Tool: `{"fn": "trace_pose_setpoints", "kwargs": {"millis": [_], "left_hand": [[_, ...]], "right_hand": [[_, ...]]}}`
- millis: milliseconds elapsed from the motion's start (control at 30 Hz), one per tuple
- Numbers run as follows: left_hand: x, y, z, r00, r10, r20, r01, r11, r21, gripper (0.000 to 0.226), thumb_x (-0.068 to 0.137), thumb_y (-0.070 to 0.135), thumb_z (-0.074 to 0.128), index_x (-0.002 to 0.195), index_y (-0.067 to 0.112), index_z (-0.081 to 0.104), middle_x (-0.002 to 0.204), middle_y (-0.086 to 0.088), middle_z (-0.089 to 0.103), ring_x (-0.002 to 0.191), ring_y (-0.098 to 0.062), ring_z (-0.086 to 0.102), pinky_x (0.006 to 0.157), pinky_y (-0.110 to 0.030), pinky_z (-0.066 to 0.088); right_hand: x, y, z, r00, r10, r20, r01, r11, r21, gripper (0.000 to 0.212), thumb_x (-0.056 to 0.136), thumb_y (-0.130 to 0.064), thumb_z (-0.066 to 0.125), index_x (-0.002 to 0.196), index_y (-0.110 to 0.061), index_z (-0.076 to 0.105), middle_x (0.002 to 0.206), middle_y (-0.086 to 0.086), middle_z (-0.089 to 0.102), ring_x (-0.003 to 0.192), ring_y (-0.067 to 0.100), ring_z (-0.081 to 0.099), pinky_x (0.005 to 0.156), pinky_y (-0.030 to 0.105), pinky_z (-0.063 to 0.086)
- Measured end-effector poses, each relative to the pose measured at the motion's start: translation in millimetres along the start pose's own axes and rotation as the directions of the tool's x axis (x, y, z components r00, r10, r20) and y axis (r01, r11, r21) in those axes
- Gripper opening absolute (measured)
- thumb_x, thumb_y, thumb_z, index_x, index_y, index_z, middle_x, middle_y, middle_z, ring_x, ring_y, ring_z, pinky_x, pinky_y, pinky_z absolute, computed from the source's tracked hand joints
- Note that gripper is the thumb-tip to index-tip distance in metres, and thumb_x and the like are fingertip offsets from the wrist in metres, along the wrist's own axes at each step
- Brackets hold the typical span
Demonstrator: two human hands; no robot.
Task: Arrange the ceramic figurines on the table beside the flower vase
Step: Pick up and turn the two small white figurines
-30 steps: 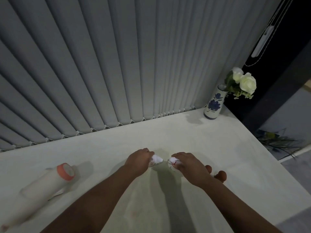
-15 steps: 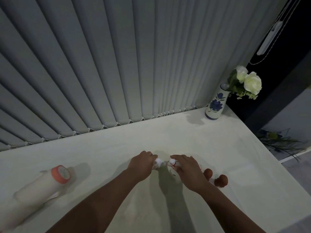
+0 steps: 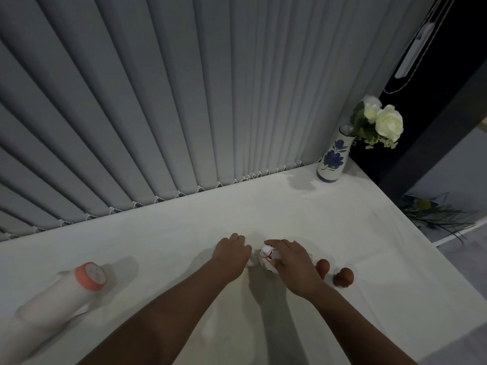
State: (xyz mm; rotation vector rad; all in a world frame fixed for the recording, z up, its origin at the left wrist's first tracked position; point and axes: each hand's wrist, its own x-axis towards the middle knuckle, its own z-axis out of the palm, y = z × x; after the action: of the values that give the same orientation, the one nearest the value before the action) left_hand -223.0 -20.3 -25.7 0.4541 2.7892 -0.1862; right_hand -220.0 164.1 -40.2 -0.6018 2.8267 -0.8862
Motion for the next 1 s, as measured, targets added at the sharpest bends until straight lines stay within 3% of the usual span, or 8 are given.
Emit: {"fn": "trace_pose_setpoints", "kwargs": {"millis": [133,400,533,633,767,900,1000], "left_hand": [[0.6,-3.1,0.5,1.000,-0.018,0.019,0.018,0.999,-0.037,0.038,0.085,0.004,0.047,0.122,0.010,0.051,0.122,-0.014,0.049,0.116,-0.031,0.043,0.084,-0.038,0.042],[-0.6,-17.2,5.6,0.997,-0.074,0.010,0.073,0.936,-0.344,0.033,0.087,0.009,0.048,0.118,0.015,0.058,0.114,-0.012,0.054,0.110,-0.029,0.048,0.087,-0.045,0.049],[-1.9,-27.2,3.2,0.994,-0.110,0.005,0.099,0.869,-0.485,0.023,0.081,0.017,0.052,0.100,0.013,0.065,0.097,-0.010,0.060,0.099,-0.031,0.057,0.080,-0.042,0.049],[-4.0,-32.7,1.0,0.984,-0.177,-0.003,0.141,0.793,-0.593,0.037,0.079,0.031,0.049,0.107,0.013,0.064,0.106,-0.010,0.066,0.100,-0.028,0.059,0.081,-0.035,0.046],[-7.0,-39.7,2.7,0.968,-0.249,-0.039,0.157,0.717,-0.680,0.017,0.082,0.025,0.062,0.096,0.016,0.058,0.090,-0.006,0.064,0.083,-0.026,0.057,0.066,-0.031,0.038],[-9.6,-46.7,5.7,0.964,-0.264,-0.018,0.161,0.641,-0.750,0.013,0.082,0.022,0.064,0.091,0.014,0.059,0.073,0.002,0.056,0.075,-0.022,0.053,0.062,-0.030,0.035],[-10.5,-54.0,7.8,0.971,-0.237,0.014,0.163,0.621,-0.767,0.019,0.083,0.021,0.064,0.100,0.013,0.058,0.081,-0.001,0.062,0.083,-0.025,0.057,0.068,-0.031,0.040]], "right_hand": [[-0.5,-1.5,-0.5,1.000,0.015,0.004,-0.015,1.000,0.009,0.043,0.087,-0.008,0.058,0.128,-0.023,0.053,0.127,-0.005,0.061,0.112,0.017,0.053,0.108,0.036,0.032],[0.3,-0.1,0.5,1.000,0.006,-0.014,-0.005,1.000,0.023,0.039,0.086,-0.009,0.060,0.122,-0.021,0.056,0.124,-0.004,0.063,0.108,0.018,0.056,0.106,0.037,0.036],[0.7,1.7,1.5,1.000,-0.008,-0.025,0.009,1.000,0.024,0.039,0.084,-0.009,0.061,0.121,-0.019,0.058,0.121,-0.001,0.065,0.105,0.020,0.058,0.103,0.039,0.039],[0.6,1.2,1.1,0.999,-0.010,-0.032,0.011,1.000,0.026,0.038,0.084,-0.009,0.061,0.121,-0.019,0.058,0.121,-0.001,0.065,0.105,0.019,0.058,0.102,0.037,0.038],[1.2,0.4,1.0,0.999,-0.009,-0.034,0.010,1.000,0.024,0.038,0.084,-0.009,0.061,0.121,-0.019,0.058,0.121,-0.002,0.065,0.105,0.019,0.057,0.101,0.035,0.038],[0.9,1.8,1.7,1.000,-0.006,-0.031,0.007,1.000,0.025,0.038,0.084,-0.010,0.061,0.121,-0.019,0.058,0.120,-0.001,0.065,0.105,0.020,0.057,0.100,0.036,0.039],[1.1,1.9,2.0,1.000,0.005,-0.029,-0.004,0.999,0.035,0.038,0.084,-0.010,0.061,0.121,-0.020,0.057,0.121,-0.002,0.064,0.106,0.019,0.056,0.101,0.036,0.038]]}}
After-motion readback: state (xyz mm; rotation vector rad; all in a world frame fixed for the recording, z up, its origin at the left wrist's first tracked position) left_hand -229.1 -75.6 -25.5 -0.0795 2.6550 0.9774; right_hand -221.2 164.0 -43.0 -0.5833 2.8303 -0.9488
